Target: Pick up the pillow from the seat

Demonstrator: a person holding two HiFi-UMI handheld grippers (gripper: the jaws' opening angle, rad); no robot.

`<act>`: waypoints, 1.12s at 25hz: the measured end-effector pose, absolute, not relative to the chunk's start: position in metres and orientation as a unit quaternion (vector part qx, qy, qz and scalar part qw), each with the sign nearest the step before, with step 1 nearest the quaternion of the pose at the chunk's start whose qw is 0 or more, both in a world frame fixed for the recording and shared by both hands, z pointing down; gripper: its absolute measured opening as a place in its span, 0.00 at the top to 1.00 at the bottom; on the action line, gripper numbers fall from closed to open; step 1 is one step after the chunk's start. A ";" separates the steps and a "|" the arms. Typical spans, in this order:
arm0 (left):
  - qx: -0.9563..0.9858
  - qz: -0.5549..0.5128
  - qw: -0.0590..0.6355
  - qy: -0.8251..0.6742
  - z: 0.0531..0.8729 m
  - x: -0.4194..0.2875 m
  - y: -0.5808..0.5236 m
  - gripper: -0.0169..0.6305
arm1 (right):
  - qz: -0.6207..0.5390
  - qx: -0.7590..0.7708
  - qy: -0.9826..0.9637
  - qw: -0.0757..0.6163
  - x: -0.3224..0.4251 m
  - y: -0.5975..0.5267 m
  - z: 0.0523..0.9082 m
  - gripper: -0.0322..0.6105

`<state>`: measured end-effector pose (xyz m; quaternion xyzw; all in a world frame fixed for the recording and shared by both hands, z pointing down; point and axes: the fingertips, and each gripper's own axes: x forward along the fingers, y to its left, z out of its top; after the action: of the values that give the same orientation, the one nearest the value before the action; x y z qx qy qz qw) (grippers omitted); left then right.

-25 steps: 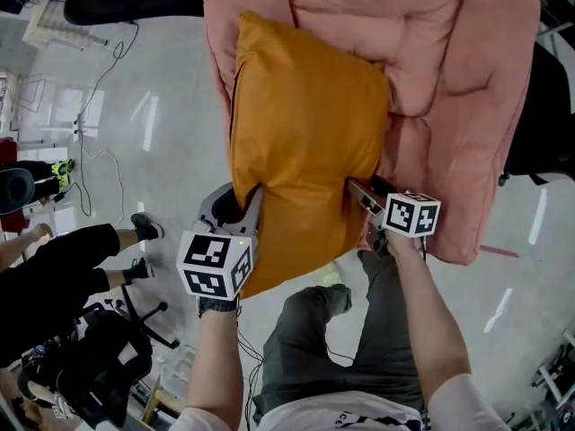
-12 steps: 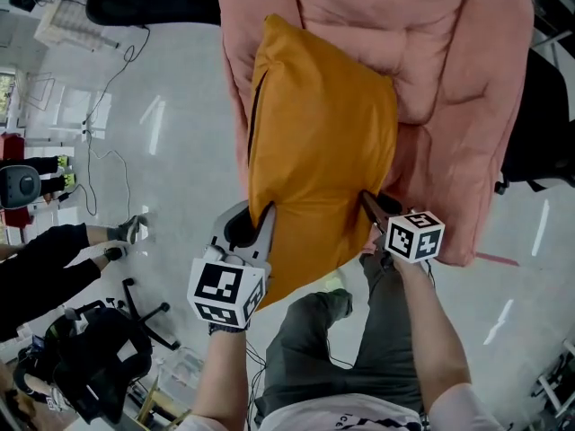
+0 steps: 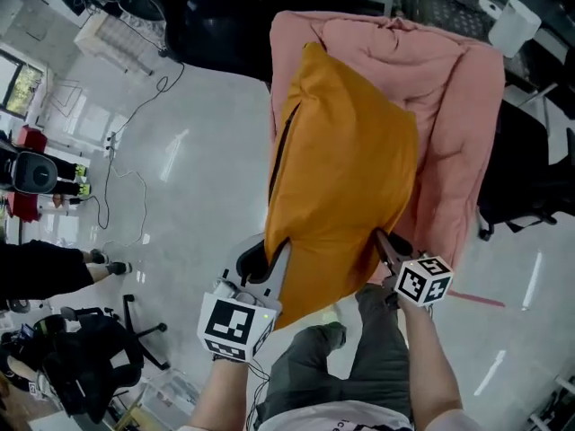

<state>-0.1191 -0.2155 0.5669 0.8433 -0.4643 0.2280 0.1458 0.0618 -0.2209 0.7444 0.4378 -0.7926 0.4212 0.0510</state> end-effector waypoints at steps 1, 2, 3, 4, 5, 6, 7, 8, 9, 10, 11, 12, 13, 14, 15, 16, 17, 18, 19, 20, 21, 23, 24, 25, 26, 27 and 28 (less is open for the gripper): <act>0.845 0.224 0.141 -0.464 0.551 -0.120 -0.212 0.86 | 0.417 0.439 -0.795 0.046 0.062 -0.219 0.728 0.88; 0.847 0.221 0.136 -0.464 0.535 -0.121 -0.208 0.86 | 0.411 0.441 -0.797 0.042 0.063 -0.217 0.711 0.88; 0.849 0.217 0.131 -0.464 0.519 -0.122 -0.205 0.86 | 0.405 0.441 -0.800 0.037 0.063 -0.215 0.694 0.88; 0.851 0.213 0.125 -0.463 0.501 -0.122 -0.203 0.86 | 0.398 0.442 -0.803 0.033 0.063 -0.215 0.676 0.87; 0.853 0.209 0.118 -0.463 0.484 -0.122 -0.202 0.86 | 0.390 0.442 -0.807 0.029 0.064 -0.216 0.659 0.87; 0.855 0.204 0.110 -0.463 0.467 -0.121 -0.201 0.86 | 0.382 0.442 -0.811 0.025 0.065 -0.218 0.641 0.87; 0.857 0.198 0.103 -0.464 0.451 -0.120 -0.202 0.86 | 0.373 0.443 -0.815 0.021 0.067 -0.221 0.624 0.88; 0.859 0.192 0.095 -0.465 0.434 -0.118 -0.202 0.86 | 0.364 0.444 -0.819 0.016 0.069 -0.224 0.607 0.88; 0.861 0.186 0.087 -0.466 0.419 -0.117 -0.201 0.86 | 0.356 0.444 -0.822 0.011 0.071 -0.226 0.590 0.88; 0.862 0.180 0.080 -0.467 0.403 -0.117 -0.200 0.86 | 0.348 0.445 -0.825 0.006 0.072 -0.228 0.574 0.88; 0.863 0.175 0.073 -0.468 0.389 -0.117 -0.198 0.86 | 0.340 0.447 -0.827 0.001 0.073 -0.229 0.558 0.88; 0.864 0.170 0.065 -0.469 0.375 -0.117 -0.197 0.86 | 0.333 0.448 -0.830 -0.004 0.074 -0.230 0.543 0.88; 0.865 0.165 0.058 -0.469 0.362 -0.117 -0.195 0.86 | 0.327 0.449 -0.831 -0.008 0.075 -0.230 0.530 0.88; 0.867 0.160 0.051 -0.470 0.351 -0.117 -0.193 0.86 | 0.320 0.451 -0.833 -0.013 0.075 -0.230 0.517 0.88; 0.867 0.157 0.044 -0.470 0.340 -0.117 -0.190 0.86 | 0.314 0.452 -0.835 -0.017 0.075 -0.230 0.506 0.88; 0.868 0.153 0.037 -0.471 0.329 -0.118 -0.188 0.86 | 0.308 0.452 -0.837 -0.021 0.074 -0.230 0.495 0.88; 0.869 0.150 0.029 -0.471 0.318 -0.118 -0.185 0.85 | 0.301 0.452 -0.839 -0.025 0.074 -0.229 0.483 0.88; 0.869 0.146 0.020 -0.472 0.307 -0.119 -0.183 0.85 | 0.294 0.453 -0.841 -0.029 0.073 -0.229 0.472 0.88; 0.870 0.142 0.013 -0.472 0.297 -0.119 -0.180 0.85 | 0.288 0.453 -0.843 -0.033 0.073 -0.229 0.462 0.88; 0.870 0.138 0.005 -0.473 0.287 -0.120 -0.178 0.85 | 0.281 0.453 -0.845 -0.038 0.072 -0.230 0.451 0.88; 0.870 0.134 -0.002 -0.474 0.278 -0.120 -0.176 0.85 | 0.275 0.452 -0.848 -0.042 0.072 -0.230 0.441 0.88; 0.870 0.127 -0.013 -0.476 0.262 -0.121 -0.171 0.85 | 0.263 0.450 -0.852 -0.051 0.072 -0.230 0.423 0.88; 0.870 0.123 -0.017 -0.477 0.254 -0.121 -0.169 0.85 | 0.257 0.449 -0.854 -0.055 0.072 -0.231 0.414 0.88; 0.870 0.120 -0.022 -0.478 0.246 -0.121 -0.168 0.85 | 0.251 0.448 -0.857 -0.057 0.071 -0.232 0.405 0.88; 0.870 0.116 -0.027 -0.479 0.238 -0.122 -0.167 0.85 | 0.244 0.446 -0.859 -0.059 0.070 -0.234 0.396 0.88; 0.869 0.111 -0.033 -0.481 0.230 -0.124 -0.167 0.85 | 0.238 0.445 -0.861 -0.061 0.069 -0.235 0.387 0.88; 0.869 0.107 -0.037 -0.482 0.222 -0.126 -0.166 0.85 | 0.233 0.443 -0.863 -0.064 0.068 -0.236 0.378 0.88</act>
<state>-0.1256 -0.1655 0.2218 0.8685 -0.4824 0.1073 -0.0369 0.0678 -0.2362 0.3779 0.4432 -0.8632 0.2331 -0.0640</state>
